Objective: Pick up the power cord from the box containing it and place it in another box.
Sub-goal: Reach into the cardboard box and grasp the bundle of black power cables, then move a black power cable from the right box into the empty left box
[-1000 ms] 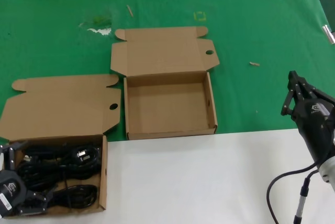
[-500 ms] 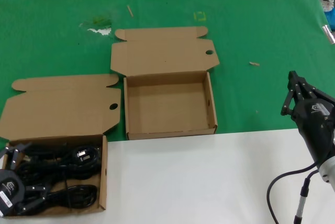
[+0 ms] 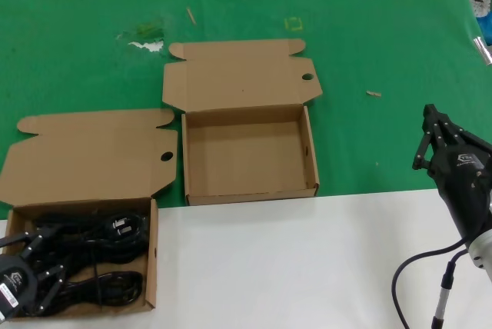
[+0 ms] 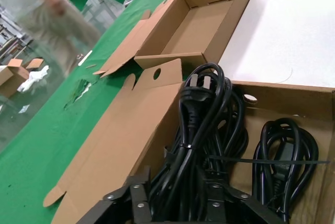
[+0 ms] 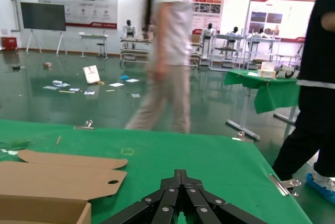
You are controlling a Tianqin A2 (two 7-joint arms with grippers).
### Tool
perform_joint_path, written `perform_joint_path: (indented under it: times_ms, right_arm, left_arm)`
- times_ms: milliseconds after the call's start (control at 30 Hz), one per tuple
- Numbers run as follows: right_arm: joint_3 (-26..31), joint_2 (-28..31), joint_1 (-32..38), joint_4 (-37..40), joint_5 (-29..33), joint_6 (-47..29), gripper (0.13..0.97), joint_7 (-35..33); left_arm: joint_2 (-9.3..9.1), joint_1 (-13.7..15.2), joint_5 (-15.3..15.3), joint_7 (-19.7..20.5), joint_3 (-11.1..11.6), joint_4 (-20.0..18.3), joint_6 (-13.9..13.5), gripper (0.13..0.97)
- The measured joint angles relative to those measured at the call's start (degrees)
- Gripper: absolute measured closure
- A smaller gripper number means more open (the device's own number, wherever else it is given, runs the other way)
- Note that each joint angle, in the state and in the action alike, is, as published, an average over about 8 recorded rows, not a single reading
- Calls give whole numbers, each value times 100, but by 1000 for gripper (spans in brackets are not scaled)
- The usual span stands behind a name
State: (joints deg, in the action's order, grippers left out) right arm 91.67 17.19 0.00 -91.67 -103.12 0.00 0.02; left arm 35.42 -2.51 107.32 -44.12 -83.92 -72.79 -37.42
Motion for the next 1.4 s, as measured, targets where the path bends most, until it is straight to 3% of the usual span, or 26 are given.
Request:
perform_joint_path:
  times_ms: [200,467,733,900,1000,1133,1267,1400]
  right_arm:
    - [0,0,0,0,0,0,957,0]
    - [0,0,0,0,0,0,957,0]
    - [0,0,0,0,0,0,957,0]
    - [0,0,0,0,0,0,957,0]
    - [0,0,0,0,0,0,957,0]
    - [0,0,0,0,0,0,957,0]
    - [0,0,0,0,0,0,958,0]
    - [0,0,0,0,0,0,958,0]
  left_arm:
    - [24,-23,-10,56,-20,-18,24,772]
    - [57,-85,113,336,58,-198,31,868]
    - [266,-367,624,1526,499,-1030,44,891]
    - [288,-447,674,2262,608,-1824,432,895]
    - [103,-241,400,2449,379,-2194,884,895]
    - [-394,280,-285,2337,-256,-2387,1563,896]
    - [-1015,768,-929,1813,-918,-2311,2060,896]
    - [-1613,1042,-1272,972,-1422,-2089,2285,897]
